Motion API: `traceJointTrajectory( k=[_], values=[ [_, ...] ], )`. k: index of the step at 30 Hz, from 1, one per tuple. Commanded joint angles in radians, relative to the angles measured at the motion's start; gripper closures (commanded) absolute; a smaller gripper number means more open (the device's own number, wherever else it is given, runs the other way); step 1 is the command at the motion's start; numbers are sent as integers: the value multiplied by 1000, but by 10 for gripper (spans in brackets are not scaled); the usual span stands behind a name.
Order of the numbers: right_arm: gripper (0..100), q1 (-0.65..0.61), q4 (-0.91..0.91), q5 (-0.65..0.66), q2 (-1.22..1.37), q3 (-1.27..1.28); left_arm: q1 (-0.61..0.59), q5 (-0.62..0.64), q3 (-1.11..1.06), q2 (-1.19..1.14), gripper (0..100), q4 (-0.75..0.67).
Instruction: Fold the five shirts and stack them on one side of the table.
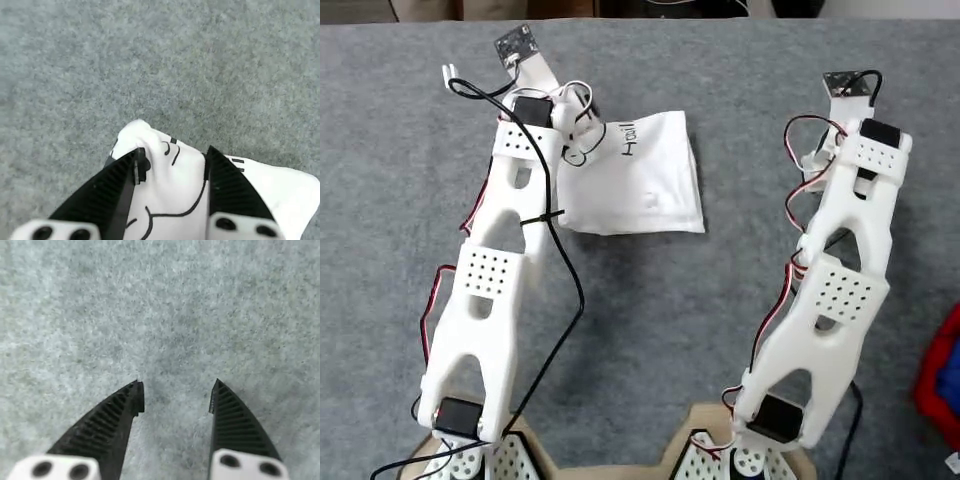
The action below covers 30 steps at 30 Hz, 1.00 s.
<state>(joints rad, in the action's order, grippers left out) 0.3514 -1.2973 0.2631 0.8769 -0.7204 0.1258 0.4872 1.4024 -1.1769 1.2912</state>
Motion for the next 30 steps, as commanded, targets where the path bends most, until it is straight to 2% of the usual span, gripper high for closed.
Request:
traceJointTrajectory(
  k=[1, 3, 7, 11, 13, 18, 23, 30],
  values=[
    [778, -21, -80, 2, -39, -84, -20, 11, 106, 45, 785, 71],
    [778, -45, -149, 8, -51, -124, -44, -12, 157, 58, 785, 129],
    [778, -91, -293, 8, -74, -252, -84, -140, 255, 82, 789, 269],
    [778, -124, -443, 3, -87, -438, -115, -267, 270, 93, 790, 390],
    [778, -157, -482, 6, -85, -510, -124, -284, 270, 90, 791, 436],
    [797, -306, -430, 2, -87, -532, -98, -276, 270, 84, 791, 463],
    [998, -479, -374, -64, -68, -524, -37, -206, 269, 81, 791, 443],
    [993, -575, -417, -184, 41, -530, -23, -58, 261, 24, 791, 354]
  ],
)
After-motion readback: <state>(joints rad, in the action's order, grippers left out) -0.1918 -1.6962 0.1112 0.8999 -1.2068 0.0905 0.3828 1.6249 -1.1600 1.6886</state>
